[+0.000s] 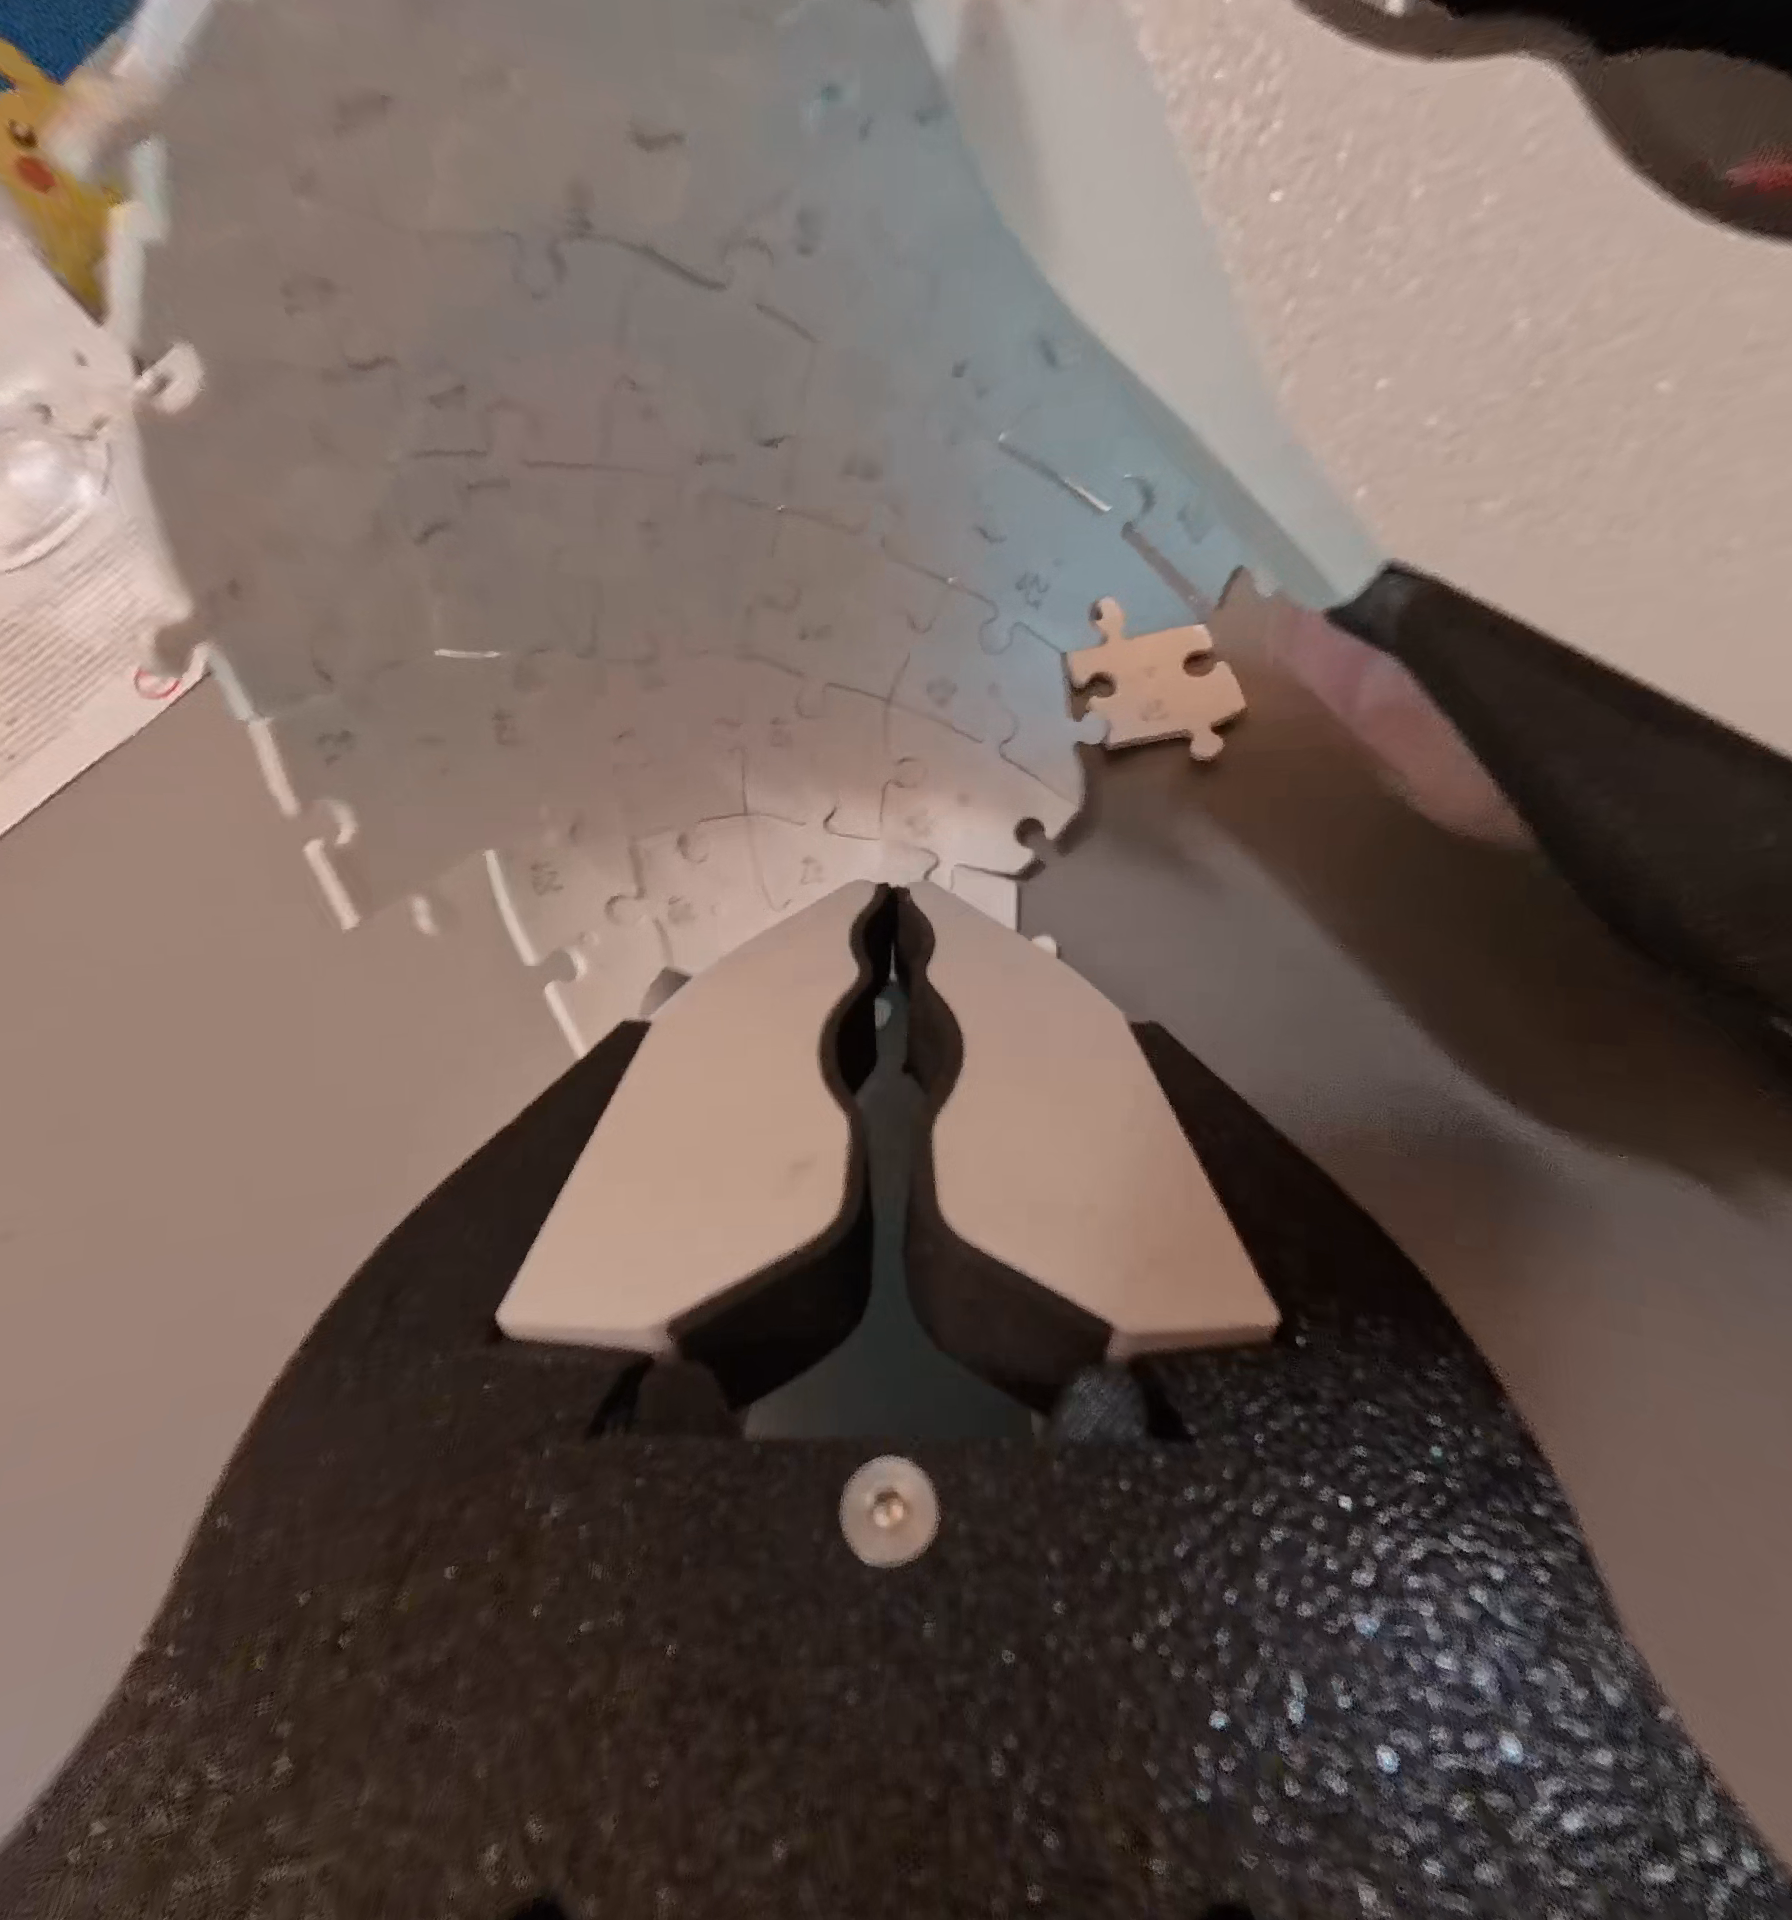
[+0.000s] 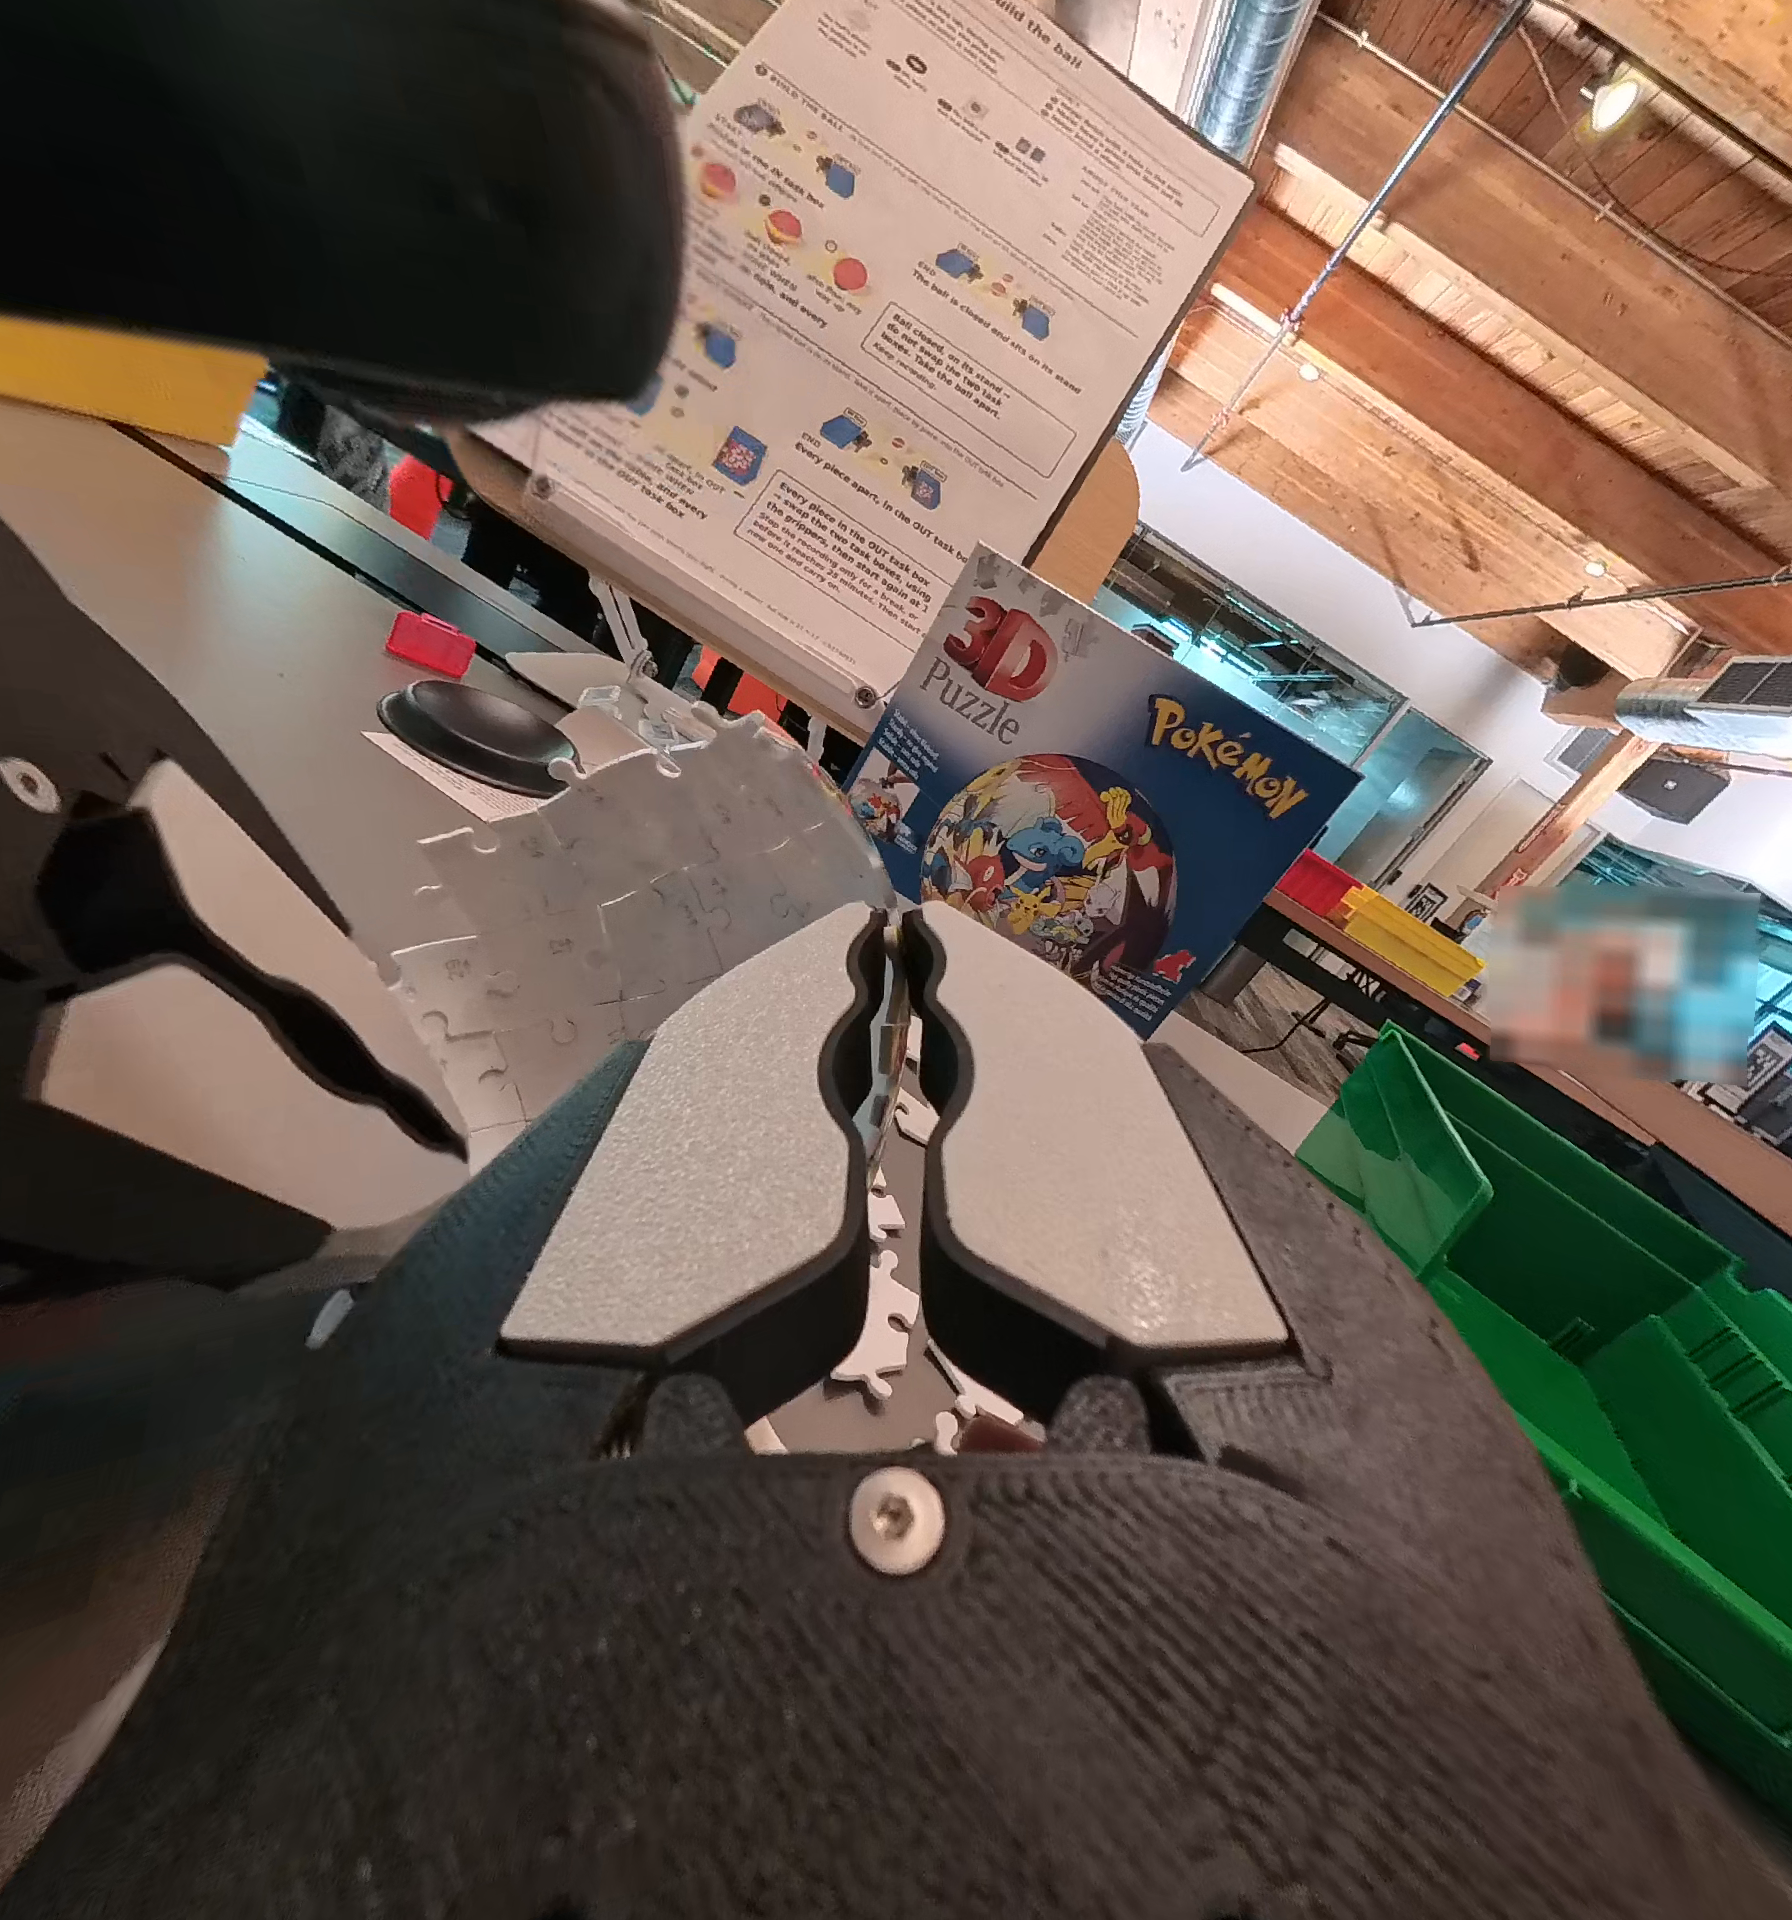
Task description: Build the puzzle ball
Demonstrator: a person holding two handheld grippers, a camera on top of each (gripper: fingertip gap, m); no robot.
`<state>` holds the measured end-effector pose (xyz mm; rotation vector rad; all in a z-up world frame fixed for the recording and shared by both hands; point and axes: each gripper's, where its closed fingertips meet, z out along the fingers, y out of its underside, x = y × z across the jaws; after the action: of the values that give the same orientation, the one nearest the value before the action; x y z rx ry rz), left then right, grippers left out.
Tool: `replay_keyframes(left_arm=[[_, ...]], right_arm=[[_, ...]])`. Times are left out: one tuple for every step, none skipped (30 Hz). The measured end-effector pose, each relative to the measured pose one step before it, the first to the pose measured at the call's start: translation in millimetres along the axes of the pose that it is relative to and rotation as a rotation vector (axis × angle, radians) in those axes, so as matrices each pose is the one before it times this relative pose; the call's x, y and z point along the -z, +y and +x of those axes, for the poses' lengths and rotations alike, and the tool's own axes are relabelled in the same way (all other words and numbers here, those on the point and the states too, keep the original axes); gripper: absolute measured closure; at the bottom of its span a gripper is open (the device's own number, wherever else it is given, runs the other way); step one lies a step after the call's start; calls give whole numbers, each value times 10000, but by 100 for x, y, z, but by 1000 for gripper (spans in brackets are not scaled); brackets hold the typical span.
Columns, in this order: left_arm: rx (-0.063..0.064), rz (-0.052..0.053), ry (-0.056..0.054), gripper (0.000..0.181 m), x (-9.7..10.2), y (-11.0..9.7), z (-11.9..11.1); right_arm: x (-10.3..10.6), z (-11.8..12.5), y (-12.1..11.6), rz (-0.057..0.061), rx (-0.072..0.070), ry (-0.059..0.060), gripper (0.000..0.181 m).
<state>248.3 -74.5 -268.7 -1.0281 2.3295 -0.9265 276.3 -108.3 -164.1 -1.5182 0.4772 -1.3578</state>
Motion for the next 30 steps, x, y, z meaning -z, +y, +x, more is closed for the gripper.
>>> replay_keyframes(left_arm=[[130,-66,-32,181,218,192,-129],[138,-37,23,181,177,103,-30],[89,77,36,181,158,-83,50],[32,69,5,181,81,-149,47],[-17,-19,-20,181,-53,-96,-5],[-21,-53,-16,181,-168,-60,-3],[19,-92,-9,181,-249,2,-14],[39,-132,-38,181,-270,87,-65],[15,-69,-69,181,-253,49,-125],[-19,47,-15,181,-168,-56,-19],[-31,33,1,181,-61,-46,35],[-57,-5,-24,181,-5,-12,2],[-50,5,-27,181,-6,9,1],[21,5,-7,181,-1,10,5],[76,-5,11,181,-2,10,5],[58,-11,21,181,-1,13,13],[5,-5,22,181,-10,-4,6],[-19,0,10,181,-5,8,15],[-9,-6,-7,181,-10,6,1],[35,-16,-14,181,5,15,1],[101,-15,-17,181,-5,-5,3],[164,13,-24,181,-1,-13,5],[120,36,-40,181,9,-9,-3],[20,8,-57,181,23,-2,6],[62,-12,-32,181,35,13,12],[95,-3,13,181,18,-4,40],[45,25,23,181,31,-23,16],[78,140,-52,181,144,-147,-117],[194,300,-114,181,330,-330,-285],[256,270,7,181,433,-271,-200]], right_arm=[[4,-12,0,-2,16,0,178],[-2,2,-1,-3,8,3,178],[0,2,-5,-3,0,-2,178],[5,-3,5,-1,-6,-5,178],[4,-6,-9,1,5,1,178],[14,-18,-8,-5,4,1,178],[49,-63,-49,12,7,-6,178],[49,-91,-72,17,6,-22,178],[50,-81,-59,11,23,-13,178],[58,-22,-35,0,-9,6,178],[69,-2,-21,-4,-22,17,178],[94,22,-27,-4,-30,27,177],[83,2,-25,-7,-34,18,177],[69,-16,-29,-14,-3,22,177],[69,-28,-16,-23,7,24,177],[61,-35,-34,-19,8,20,177],[66,-32,-22,-19,6,21,177],[78,4,-3,-30,11,39,177],[82,-33,-8,-25,15,21,177],[99,-4,-25,-20,14,38,177],[88,16,23,-46,26,50,177],[81,23,33,-59,36,60,177],[115,-7,-39,4,32,42,177],[150,13,-78,26,30,61,176],[140,-7,-48,-6,55,53,176],[92,-50,-28,-11,70,18,176],[56,14,-4,-18,33,33,176],[32,13,20,-24,7,16,177],[44,-5,31,-31,18,8,177],[53,-45,-24,5,29,-11,178]])
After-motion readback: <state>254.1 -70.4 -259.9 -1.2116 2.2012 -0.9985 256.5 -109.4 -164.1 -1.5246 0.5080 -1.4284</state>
